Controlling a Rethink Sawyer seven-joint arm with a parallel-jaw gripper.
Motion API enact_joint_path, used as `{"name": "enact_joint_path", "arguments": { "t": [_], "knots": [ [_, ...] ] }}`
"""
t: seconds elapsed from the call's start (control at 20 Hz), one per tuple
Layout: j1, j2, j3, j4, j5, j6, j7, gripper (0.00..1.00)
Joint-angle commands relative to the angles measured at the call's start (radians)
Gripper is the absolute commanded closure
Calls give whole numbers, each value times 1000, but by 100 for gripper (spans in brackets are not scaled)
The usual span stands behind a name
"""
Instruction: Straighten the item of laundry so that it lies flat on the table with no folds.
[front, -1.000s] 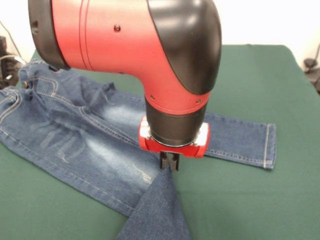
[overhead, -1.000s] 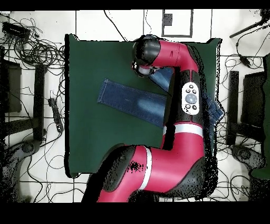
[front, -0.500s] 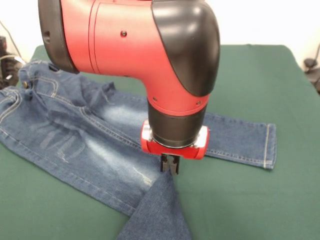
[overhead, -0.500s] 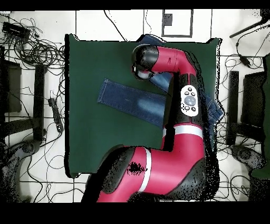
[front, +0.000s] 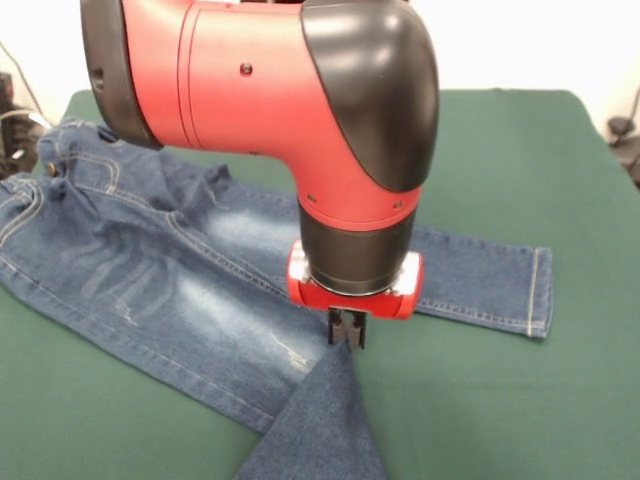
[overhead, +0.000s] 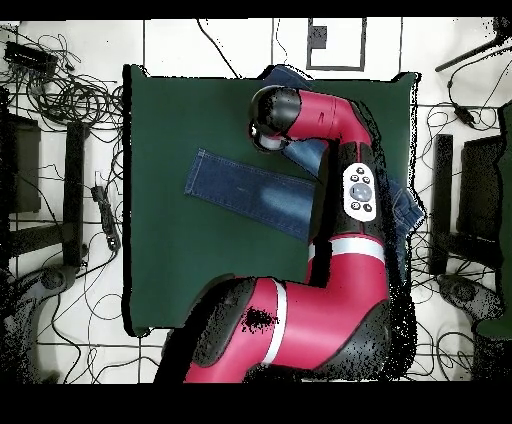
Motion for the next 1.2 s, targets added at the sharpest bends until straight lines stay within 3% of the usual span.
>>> {"name": "enact_joint_path", "arguments": {
  "t": [0.05, 0.3, 0.35, 0.9, 1.2],
  "knots": [
    [54, 25, 9, 156, 99, -11, 387, 100],
    [62, 25, -12, 161, 125, -13, 410, 100],
    [65, 27, -17, 154, 125, -3, 398, 0],
    [58, 21, -11, 172, 142, -19, 390, 0],
    [63, 31, -27, 131, 120, -16, 362, 0]
  ]
}}
